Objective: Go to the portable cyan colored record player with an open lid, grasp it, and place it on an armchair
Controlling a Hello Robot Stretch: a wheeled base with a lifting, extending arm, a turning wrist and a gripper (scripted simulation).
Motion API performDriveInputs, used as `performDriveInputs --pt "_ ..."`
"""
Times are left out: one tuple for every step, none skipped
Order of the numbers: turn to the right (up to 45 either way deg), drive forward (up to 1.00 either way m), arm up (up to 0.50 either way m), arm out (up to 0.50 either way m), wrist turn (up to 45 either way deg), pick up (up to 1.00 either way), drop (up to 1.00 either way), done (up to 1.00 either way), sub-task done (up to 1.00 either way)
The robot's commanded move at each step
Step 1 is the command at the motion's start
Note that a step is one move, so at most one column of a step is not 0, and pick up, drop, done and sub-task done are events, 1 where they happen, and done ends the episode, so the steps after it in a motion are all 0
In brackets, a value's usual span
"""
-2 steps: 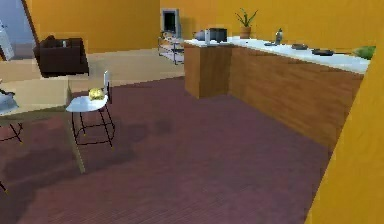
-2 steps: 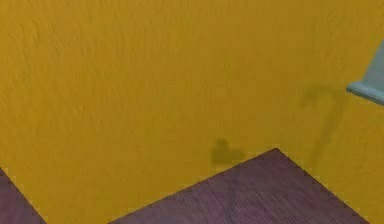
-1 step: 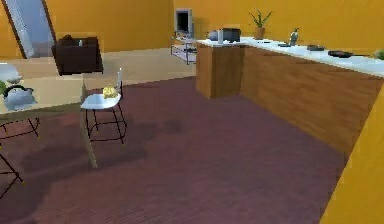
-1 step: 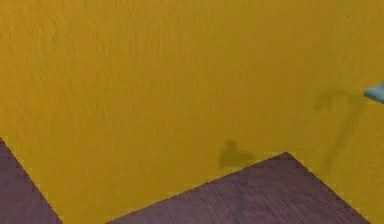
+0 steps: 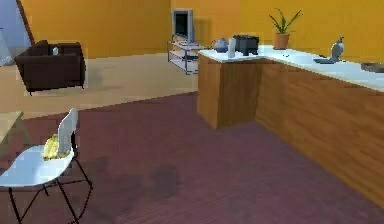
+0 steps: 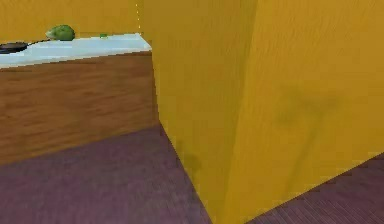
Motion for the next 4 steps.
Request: performDriveInputs --pt "0.0 1.0 0.0 0.0 0.0 0.0 0.0 0.0 0.0" --pt "-3.0 0.0 0.0 0.0 0.0 0.0 0.0 0.0 0.0" --pt "0.0 0.1 0.0 0.0 0.0 0.0 0.0 0.0 0.0" --pt "-3.0 0.0 0.0 0.0 0.0 0.0 0.0 0.0 0.0"
